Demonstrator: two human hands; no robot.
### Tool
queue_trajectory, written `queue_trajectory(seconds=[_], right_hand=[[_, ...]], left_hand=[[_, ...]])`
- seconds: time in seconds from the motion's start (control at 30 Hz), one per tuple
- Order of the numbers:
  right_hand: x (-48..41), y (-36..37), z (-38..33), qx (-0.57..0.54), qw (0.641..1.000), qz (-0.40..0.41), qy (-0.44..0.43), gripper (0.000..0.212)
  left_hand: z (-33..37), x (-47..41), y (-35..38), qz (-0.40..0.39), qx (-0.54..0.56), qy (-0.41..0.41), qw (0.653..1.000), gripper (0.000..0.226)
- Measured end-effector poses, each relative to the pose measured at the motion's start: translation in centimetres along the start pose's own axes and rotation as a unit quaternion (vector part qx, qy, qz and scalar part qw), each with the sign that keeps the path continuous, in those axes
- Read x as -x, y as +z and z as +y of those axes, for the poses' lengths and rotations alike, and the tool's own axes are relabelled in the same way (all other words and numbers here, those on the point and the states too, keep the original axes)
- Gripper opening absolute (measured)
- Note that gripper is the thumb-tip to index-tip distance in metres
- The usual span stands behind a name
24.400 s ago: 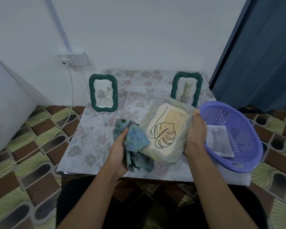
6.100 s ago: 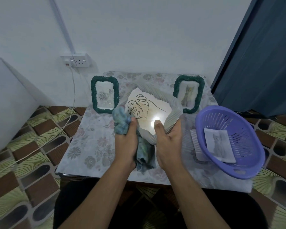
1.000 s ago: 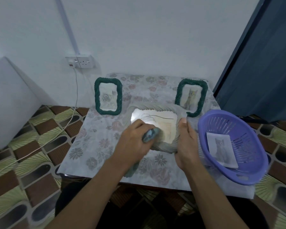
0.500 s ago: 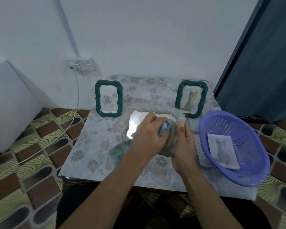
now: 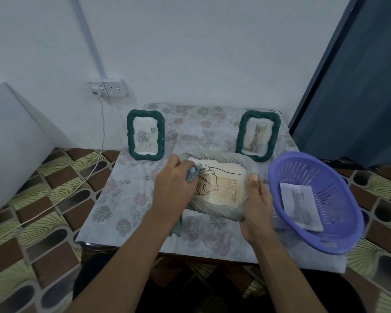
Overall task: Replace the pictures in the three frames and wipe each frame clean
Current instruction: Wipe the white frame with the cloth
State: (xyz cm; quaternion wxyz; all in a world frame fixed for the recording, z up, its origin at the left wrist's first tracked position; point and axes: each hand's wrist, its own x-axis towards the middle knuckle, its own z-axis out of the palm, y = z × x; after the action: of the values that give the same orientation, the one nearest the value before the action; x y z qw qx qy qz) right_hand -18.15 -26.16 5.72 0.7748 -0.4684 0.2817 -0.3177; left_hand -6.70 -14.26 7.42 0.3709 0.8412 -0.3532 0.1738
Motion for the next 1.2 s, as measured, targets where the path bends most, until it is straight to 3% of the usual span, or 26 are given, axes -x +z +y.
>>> queue_trajectory(seconds=[0.17, 0.43, 0.57, 0.8, 0.87, 0.93, 1.07, 1.13, 1.2], right_hand=[[-0.2, 1.0, -0.5, 0.004, 1.0, -0.021, -0.02, 0.034], [-0.6, 1.3, -0.3, 0.039, 0.994, -0.06, -0.082, 0.031], [-0.9, 1.2, -0.7, 0.029, 0.996, -0.046, -0.077, 0.034], [-1.1, 0.6, -0.9, 0.049, 0.993, -0.052, -0.089, 0.032], [-1.0, 1.0, -1.0, 0.056, 0.993, -0.043, -0.098, 0.032], [-1.0, 1.4, -1.0, 0.074, 0.99, -0.035, -0.111, 0.032], [-1.1, 1.8, -1.2, 0.093, 0.988, -0.021, -0.119, 0.04], [-1.2, 1.8, -1.2, 0.101, 0.987, -0.014, -0.121, 0.04], [-1.5, 1.8, -1.2, 0.104, 0.987, 0.005, -0.125, 0.033]], left_hand=[[1.2, -1.0, 0.2, 0.034, 0.001, -0.039, 0.999, 0.011], [3.2, 1.2, 0.5, -0.056, 0.128, 0.096, 0.985, 0.03], [1.2, 1.7, 0.1, -0.071, 0.121, 0.109, 0.984, 0.03], [-1.4, 0.1, -0.6, 0.015, 0.012, 0.01, 1.0, 0.024], [-1.1, -0.4, -0.6, 0.02, 0.022, -0.006, 1.0, 0.022], [-1.0, -0.8, -0.8, 0.034, 0.088, -0.076, 0.993, 0.02], [-1.5, -0.8, -0.9, 0.081, 0.309, -0.28, 0.905, 0.017], [-2.3, -0.3, -0.6, 0.122, 0.346, -0.333, 0.868, 0.019], [-3.6, 0.5, -0.3, 0.146, 0.332, -0.366, 0.857, 0.017]])
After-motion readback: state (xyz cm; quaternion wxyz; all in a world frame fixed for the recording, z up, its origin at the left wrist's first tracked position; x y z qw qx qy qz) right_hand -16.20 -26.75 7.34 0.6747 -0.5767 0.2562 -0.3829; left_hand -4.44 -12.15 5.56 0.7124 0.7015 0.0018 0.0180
